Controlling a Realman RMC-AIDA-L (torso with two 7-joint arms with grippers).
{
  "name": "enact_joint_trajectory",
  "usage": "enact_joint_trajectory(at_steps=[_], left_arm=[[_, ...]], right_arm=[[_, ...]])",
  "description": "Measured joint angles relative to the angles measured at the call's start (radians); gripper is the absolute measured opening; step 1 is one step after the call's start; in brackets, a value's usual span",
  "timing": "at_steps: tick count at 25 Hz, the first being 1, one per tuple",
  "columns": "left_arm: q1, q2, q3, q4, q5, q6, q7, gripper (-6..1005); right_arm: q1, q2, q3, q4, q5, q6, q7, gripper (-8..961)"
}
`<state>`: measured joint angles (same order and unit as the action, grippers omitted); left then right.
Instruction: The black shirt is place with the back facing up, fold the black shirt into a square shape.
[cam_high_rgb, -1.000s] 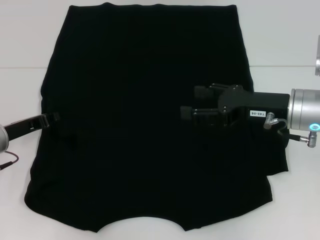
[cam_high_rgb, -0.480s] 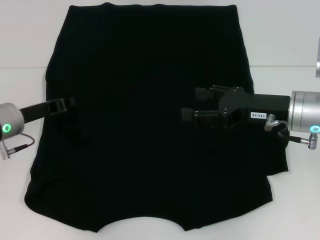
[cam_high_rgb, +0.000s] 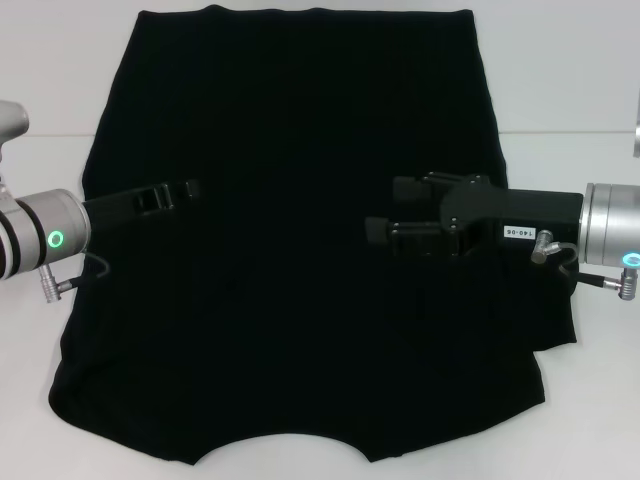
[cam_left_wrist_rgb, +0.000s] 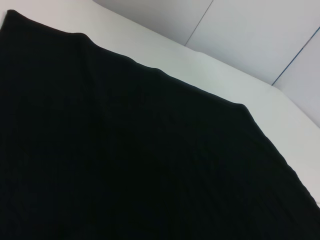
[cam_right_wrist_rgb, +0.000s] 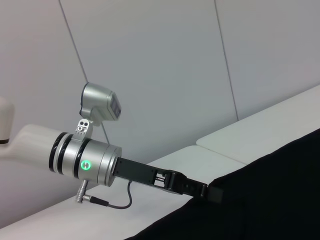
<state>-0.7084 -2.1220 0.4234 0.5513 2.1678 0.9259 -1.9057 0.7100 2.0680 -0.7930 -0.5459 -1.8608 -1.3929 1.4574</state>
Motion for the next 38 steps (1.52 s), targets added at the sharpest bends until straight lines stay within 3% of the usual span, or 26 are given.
enact_joint_trajectory(at_steps=[2,7,11,18,22,25,31,38], left_arm=[[0.0,-0.001,0.0,0.0,-0.001,0.004,-0.001,206],[0.019,0.002,-0.006,0.005,-0.002,0.052,-0.002,443],[0.066,0.009,-0.013,0.034,-0.002,0.131,-0.002,605],[0.125,0.001,-0.026,0.077,-0.002,0.193,-0.004,874],[0.128,0.0,-0.026,0.077,-0.002,0.25,-0.002,883],[0.123,0.003,-0.025,0.084,-0.003,0.379,0.027,891],[0.125,0.009,-0.026,0.088,-0.052,0.714,0.278,900],[0.131,-0.007,0.008,0.025,-0.062,0.92,0.651,900]], right_arm=[[-0.001,0.0,0.0,0.0,0.0,0.0,-0.001,909],[-0.001,-0.007,0.0,0.0,-0.001,0.0,0.003,908],[-0.005,-0.016,0.004,0.0,0.0,-0.005,0.009,909],[-0.009,-0.019,0.013,0.0,0.0,-0.007,0.011,908],[-0.009,-0.022,0.015,0.0,0.0,-0.004,0.022,908],[-0.013,-0.035,0.028,0.0,0.0,-0.002,0.084,908],[-0.041,-0.091,0.043,-0.002,-0.007,-0.001,0.282,909],[-0.059,-0.162,0.045,-0.003,-0.094,0.031,0.528,908]])
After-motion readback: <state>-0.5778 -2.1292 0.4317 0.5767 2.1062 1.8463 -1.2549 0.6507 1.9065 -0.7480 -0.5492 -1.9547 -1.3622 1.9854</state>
